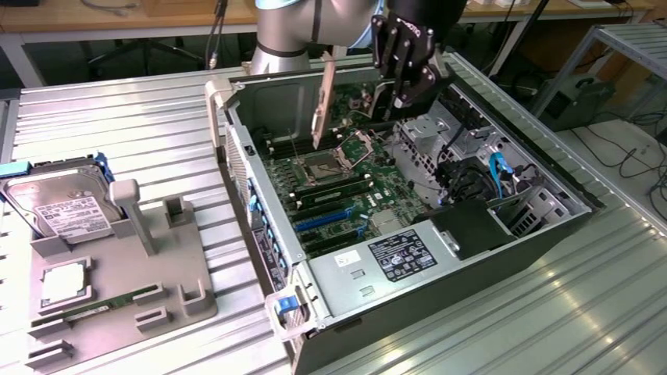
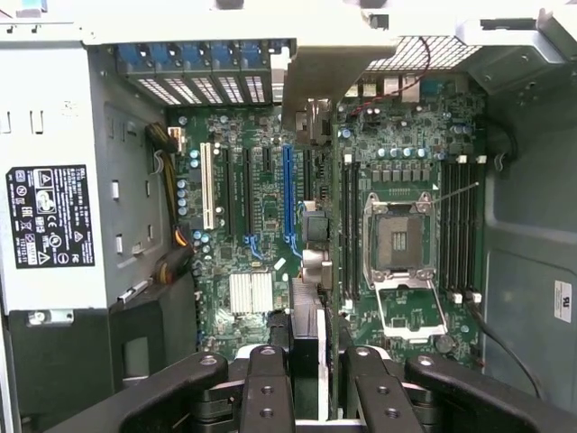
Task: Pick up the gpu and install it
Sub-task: 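Insert the gpu into the slot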
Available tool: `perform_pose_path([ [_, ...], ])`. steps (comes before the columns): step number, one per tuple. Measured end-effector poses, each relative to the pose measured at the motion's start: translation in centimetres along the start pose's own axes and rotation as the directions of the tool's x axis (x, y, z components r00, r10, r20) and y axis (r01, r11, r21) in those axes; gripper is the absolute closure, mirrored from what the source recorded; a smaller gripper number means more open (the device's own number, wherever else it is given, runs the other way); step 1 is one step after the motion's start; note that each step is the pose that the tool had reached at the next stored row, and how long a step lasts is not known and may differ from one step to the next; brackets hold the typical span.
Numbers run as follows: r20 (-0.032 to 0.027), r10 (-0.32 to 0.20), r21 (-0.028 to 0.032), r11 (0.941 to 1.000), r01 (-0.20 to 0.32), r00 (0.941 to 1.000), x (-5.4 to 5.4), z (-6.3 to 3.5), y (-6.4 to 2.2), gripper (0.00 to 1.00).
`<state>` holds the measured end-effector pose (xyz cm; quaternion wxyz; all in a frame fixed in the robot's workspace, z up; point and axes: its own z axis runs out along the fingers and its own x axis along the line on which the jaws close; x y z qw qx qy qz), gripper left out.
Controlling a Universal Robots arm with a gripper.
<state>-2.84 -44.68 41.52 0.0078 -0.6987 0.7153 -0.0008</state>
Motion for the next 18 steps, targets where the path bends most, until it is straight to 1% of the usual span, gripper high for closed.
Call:
perform_pose_path([
  [18, 0.0, -0.004, 0.0, 1.0, 0.004, 1.0, 0.0, 1.25, 0.01, 0.72],
])
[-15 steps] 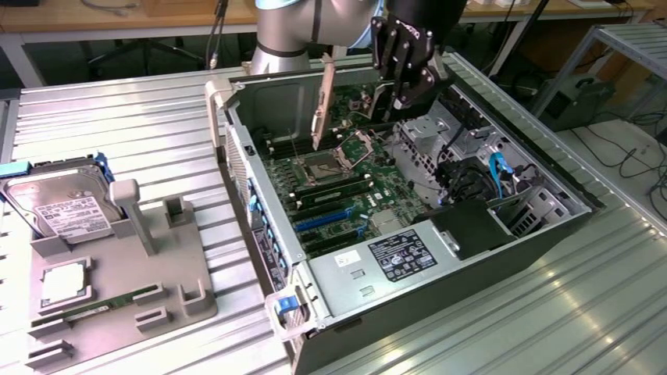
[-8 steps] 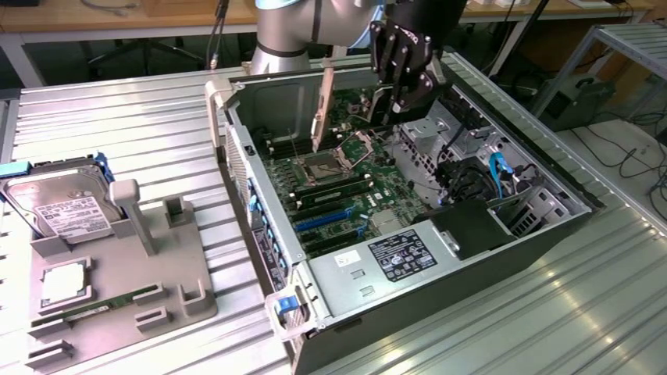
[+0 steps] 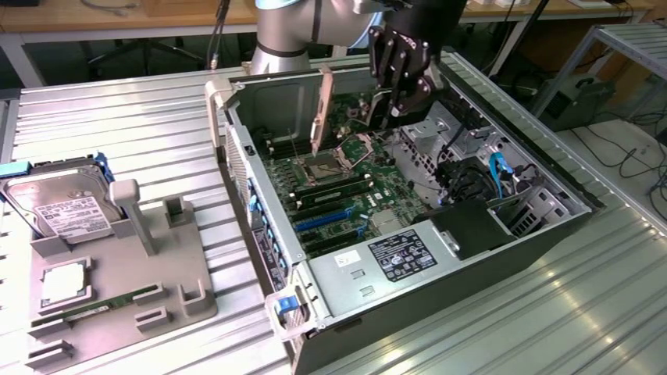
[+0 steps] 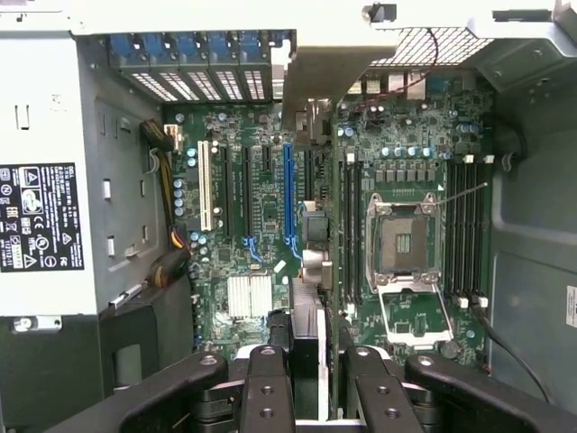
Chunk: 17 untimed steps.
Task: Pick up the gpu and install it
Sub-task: 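Insert the gpu into the slot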
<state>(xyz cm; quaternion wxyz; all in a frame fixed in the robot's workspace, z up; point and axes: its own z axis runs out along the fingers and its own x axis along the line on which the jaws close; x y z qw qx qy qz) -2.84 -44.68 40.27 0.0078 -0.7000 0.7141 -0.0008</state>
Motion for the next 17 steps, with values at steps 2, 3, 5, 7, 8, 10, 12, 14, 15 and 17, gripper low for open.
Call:
perform_pose_path([
  [2, 0.0, 0.0, 0.0, 1.0, 0.0, 1.0, 0.0, 0.13, 0.0, 0.72],
  [3, 0.0, 0.0, 0.0, 1.0, 0.0, 1.0, 0.0, 0.2, 0.0, 0.72],
  [5, 0.0001, 0.0, 0.0001, 1.0, 0.0, 1.0, 0.01, 0.35, 0.0, 0.72],
  [7, 0.0001, 0.0, 0.0, 1.0, 0.0, 1.0, 0.0, 0.51, 0.0, 0.72],
  [8, 0.0, 0.0, 0.0, 1.0, 0.0, 1.0, 0.0, 0.56, 0.0, 0.72],
  [10, 0.0, 0.0, 0.0, 1.0, 0.0, 1.0, 0.01, 0.67, 0.01, 0.72],
  [12, 0.0, 0.0, 0.0, 1.0, 0.0, 1.0, 0.01, 0.76, 0.01, 0.72],
  [14, 0.0001, 0.0, 0.0, 1.0, 0.0, 1.0, 0.01, 0.84, 0.01, 0.72],
  [15, 0.0, 0.0, 0.0, 1.0, 0.0, 1.0, 0.01, 0.89, 0.01, 0.72],
  [17, 0.0, 0.0, 0.0, 1.0, 0.0, 1.0, 0.02, 0.99, 0.01, 0.72],
])
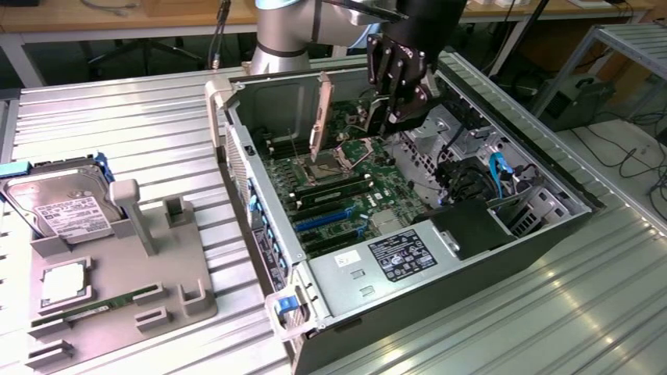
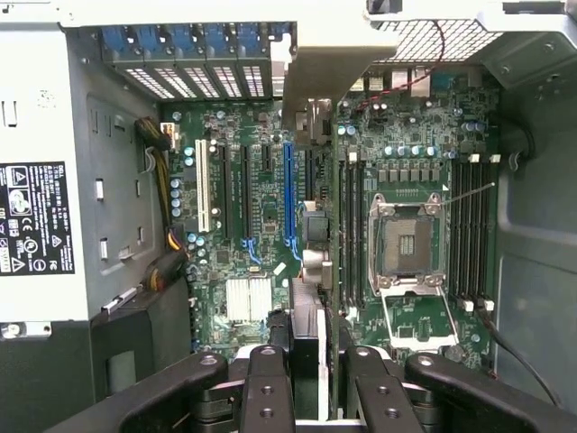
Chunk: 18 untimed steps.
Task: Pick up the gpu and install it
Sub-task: 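Insert the gpu into the slot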
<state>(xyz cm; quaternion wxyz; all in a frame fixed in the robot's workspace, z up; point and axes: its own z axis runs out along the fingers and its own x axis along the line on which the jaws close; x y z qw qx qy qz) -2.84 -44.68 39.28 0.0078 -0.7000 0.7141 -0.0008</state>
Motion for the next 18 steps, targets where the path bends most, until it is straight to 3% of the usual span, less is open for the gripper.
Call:
perform_pose_path([
  [18, 0.0001, 0.0, 0.0, 1.0, 0.0, 1.0, 0.0, 1.12, 0.01, 0.72],
])
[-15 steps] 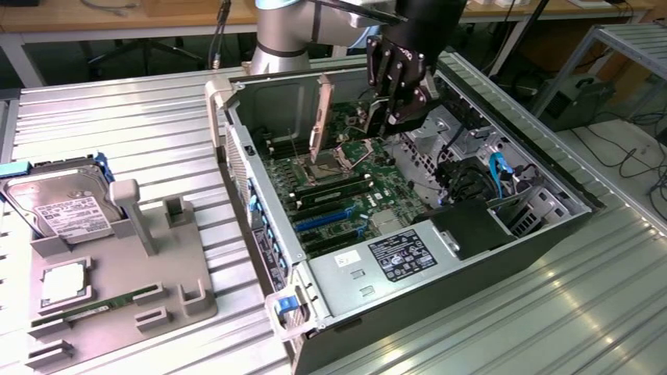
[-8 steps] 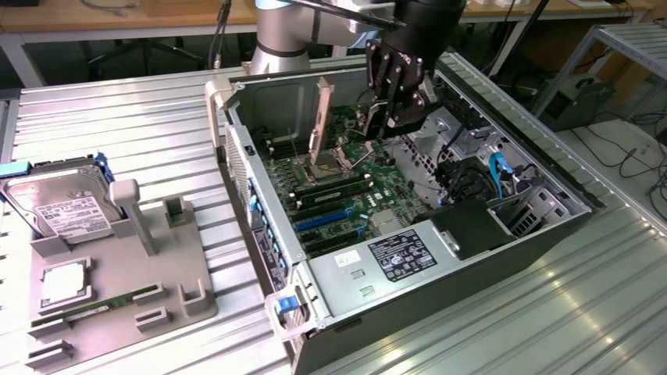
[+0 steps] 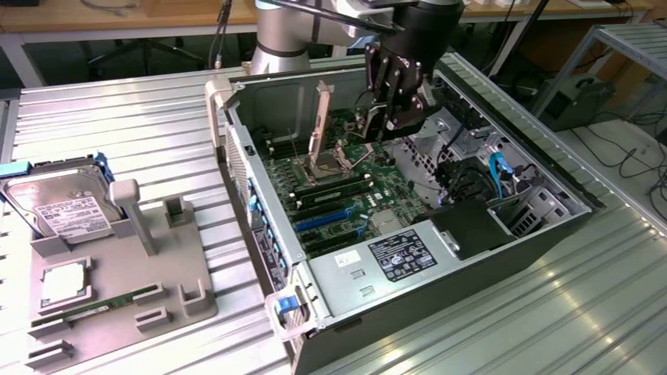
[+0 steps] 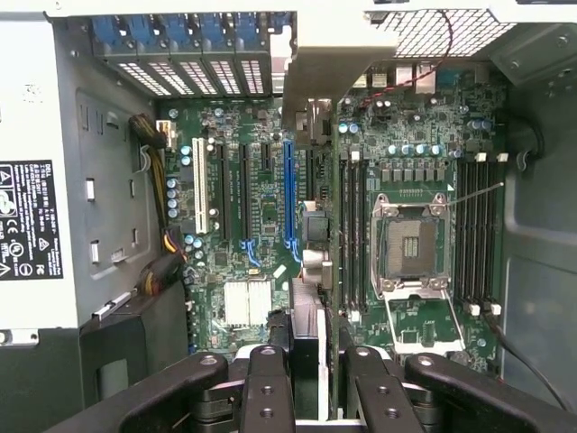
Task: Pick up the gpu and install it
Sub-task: 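Insert the gpu into the slot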
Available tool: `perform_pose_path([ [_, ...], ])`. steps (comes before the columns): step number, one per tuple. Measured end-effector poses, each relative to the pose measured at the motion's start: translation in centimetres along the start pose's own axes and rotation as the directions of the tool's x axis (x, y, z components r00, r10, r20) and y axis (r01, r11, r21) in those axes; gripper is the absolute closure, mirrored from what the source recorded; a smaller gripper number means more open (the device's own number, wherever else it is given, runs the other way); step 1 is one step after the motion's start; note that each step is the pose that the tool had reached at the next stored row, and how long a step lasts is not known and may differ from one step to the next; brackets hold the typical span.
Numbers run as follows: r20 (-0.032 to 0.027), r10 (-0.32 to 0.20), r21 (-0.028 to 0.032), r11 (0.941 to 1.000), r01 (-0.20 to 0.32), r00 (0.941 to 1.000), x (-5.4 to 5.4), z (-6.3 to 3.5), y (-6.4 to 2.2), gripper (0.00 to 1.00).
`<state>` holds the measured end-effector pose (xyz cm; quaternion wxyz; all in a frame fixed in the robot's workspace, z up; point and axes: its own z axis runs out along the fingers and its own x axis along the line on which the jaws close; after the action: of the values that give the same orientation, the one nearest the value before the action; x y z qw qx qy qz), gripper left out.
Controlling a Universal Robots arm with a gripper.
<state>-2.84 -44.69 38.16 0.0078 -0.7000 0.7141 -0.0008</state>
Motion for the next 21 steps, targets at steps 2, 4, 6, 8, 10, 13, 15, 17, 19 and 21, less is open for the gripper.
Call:
perform_pose_path([
  [2, 0.0, 0.0, 0.0, 1.0, 0.0, 1.0, 0.0, 0.11, 0.0, 0.72],
  [4, -0.0001, 0.0, 0.0, 1.0, 0.0, 1.0, 0.0, 0.22, 0.0, 0.72],
  [6, -0.0001, 0.0, 0.0, 1.0, 0.0, 1.0, 0.0, 0.34, 0.0, 0.72],
  [8, 0.0, 0.0, 0.0, 1.0, 0.0, 1.0, 0.0, 0.54, 0.01, 0.72],
  [10, -0.0001, 0.0, 0.0, 1.0, 0.0, 1.0, 0.0, 0.67, 0.01, 0.72],
  [13, -0.0001, 0.0, 0.0, 1.0, 0.0, 1.0, 0.0, 0.95, 0.01, 0.72],
  [15, -0.0001, 0.0, 0.0, 1.0, 0.0, 1.0, 0.0, 1.12, 0.01, 0.72],
  [17, 0.0, 0.0, 0.0002, 1.0, 0.0, 1.0, 0.0, 1.26, 0.01, 0.72],
  [19, 0.0001, 0.0, 0.0024, 1.0, 0.0, 1.0, 0.0, 1.42, 0.01, 0.72],
  [21, 0.0, 0.0, 0.0055, 1.0, 0.0, 1.0, 0.0, 1.55, 0.02, 0.72],
])
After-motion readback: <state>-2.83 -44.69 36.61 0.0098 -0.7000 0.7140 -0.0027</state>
